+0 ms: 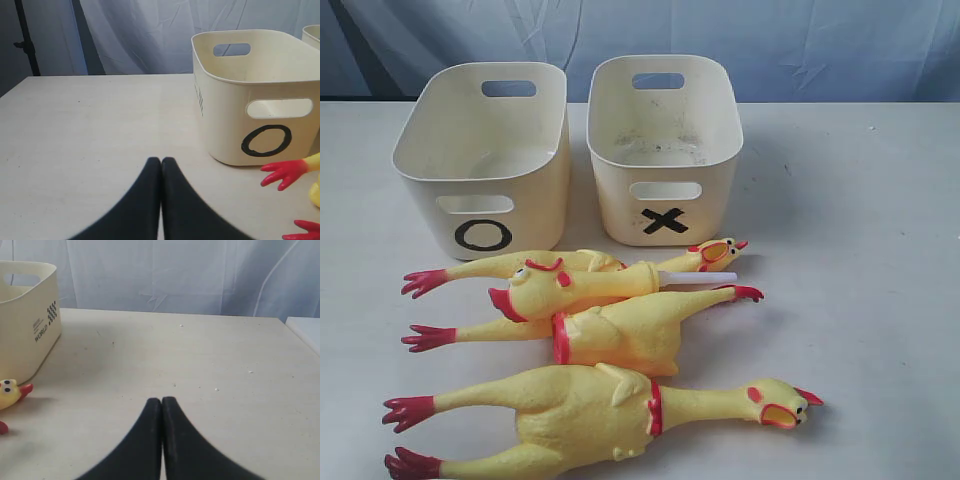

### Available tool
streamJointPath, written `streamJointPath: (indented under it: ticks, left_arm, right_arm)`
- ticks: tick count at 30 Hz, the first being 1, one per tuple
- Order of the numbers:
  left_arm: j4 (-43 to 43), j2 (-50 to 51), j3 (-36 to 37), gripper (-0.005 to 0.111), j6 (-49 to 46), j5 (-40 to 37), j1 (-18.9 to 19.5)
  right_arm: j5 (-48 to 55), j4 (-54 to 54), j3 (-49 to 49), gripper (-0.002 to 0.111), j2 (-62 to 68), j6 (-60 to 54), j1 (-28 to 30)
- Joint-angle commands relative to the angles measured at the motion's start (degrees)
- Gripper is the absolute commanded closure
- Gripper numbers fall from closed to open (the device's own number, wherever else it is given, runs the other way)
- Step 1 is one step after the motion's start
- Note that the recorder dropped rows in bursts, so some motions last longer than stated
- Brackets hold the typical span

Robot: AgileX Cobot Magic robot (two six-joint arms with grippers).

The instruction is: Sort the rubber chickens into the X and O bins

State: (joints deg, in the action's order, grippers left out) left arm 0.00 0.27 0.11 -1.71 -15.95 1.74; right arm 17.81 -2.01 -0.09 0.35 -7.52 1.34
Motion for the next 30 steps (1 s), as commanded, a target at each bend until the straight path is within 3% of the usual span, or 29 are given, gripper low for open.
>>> streamJointPath:
  ticks: [1,13,17,20,27,30]
  left_arm:
    - [-0.37,-0.27,-0.11,0.107,0.16,0.54,-0.26]
    - [-0.37,-0.27,-0.11,0.107,0.16,0.54,-0.26]
    - [-0.37,-0.27,-0.11,0.107,0.16,0.54,-0.26]
    - [-0.37,-0.27,-0.11,0.107,0.16,0.54,-0.26]
    - [-0.37,-0.27,-0.11,0.107,0.16,0.54,-0.26]
    - [-0.37,-0.27,-0.11,0.107,0.16,0.54,-0.26]
  right_arm:
    - [-0.41,0.00,0.09,0.108,-0.35,0.03,0.22]
    - [-0.41,0.00,0.09,0.108,-0.35,0.03,0.22]
    - [-4.32,9.86,0.09,0.108,-0.35,-1.52,0.22]
    - [-13.93,11.87,0.09,0.108,-0.35,-1.52,0.22]
    - [-60.68,8.46,0.09,0.108,-0.35,-1.52,0.22]
    - [-71.71,4.95,-2.35,0.108,-0.35,-1.42,0.22]
